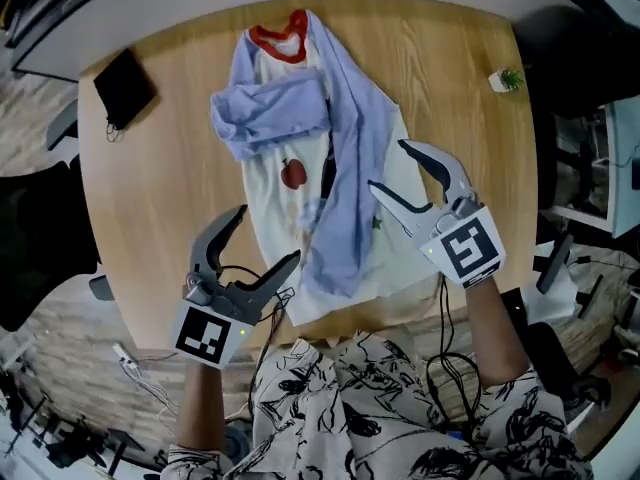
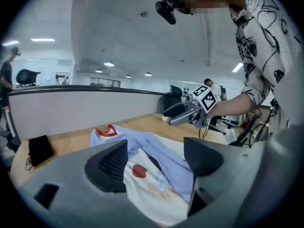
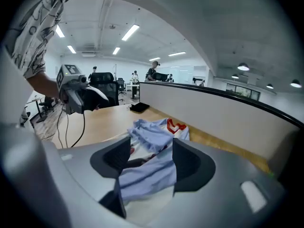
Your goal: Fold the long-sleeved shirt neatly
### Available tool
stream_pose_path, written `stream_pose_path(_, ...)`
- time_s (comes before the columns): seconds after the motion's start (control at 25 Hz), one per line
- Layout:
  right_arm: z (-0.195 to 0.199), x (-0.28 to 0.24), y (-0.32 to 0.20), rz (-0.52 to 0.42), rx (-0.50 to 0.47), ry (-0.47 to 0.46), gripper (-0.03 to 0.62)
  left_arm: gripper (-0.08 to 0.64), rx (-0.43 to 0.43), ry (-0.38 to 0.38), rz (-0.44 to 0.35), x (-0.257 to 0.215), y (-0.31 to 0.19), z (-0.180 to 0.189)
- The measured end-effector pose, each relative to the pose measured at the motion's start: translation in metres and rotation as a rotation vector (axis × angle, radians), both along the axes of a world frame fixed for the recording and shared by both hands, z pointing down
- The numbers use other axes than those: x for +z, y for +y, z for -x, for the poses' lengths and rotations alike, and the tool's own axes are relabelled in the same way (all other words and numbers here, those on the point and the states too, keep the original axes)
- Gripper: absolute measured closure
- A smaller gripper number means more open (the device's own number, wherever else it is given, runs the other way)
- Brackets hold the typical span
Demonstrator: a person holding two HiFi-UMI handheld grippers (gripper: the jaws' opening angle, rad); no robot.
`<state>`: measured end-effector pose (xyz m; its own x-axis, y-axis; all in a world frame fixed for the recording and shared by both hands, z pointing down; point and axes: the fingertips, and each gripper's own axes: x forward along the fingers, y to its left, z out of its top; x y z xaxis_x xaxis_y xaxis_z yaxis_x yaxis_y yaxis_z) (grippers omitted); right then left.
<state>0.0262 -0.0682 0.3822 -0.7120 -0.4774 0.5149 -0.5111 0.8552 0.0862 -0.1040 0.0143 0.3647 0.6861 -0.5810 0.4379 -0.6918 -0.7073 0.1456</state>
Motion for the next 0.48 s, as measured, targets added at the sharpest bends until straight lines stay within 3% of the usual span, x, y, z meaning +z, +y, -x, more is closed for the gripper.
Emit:
stream_pose_path(0.16, -0.017, 0.021, 0.087, 0.067, 0.085, 0.050, 0.298, 0.189, 0.301, -0.174, -0.015, 0.014, 0.046, -0.017)
stream_pose_path(0.32, -0.002, 0.049, 0.163, 0.098, 0.081, 0.099, 0.293, 0.200, 0.496, -0.212, 0.012, 0.042, 0.094, -0.032)
stream_pose_path(0.48, 0.018, 0.088, 0.222, 0.174, 0.073, 0.126, 0.296, 0.230, 0.744, -0.342, 0.026, 0.096, 0.139, -0.049)
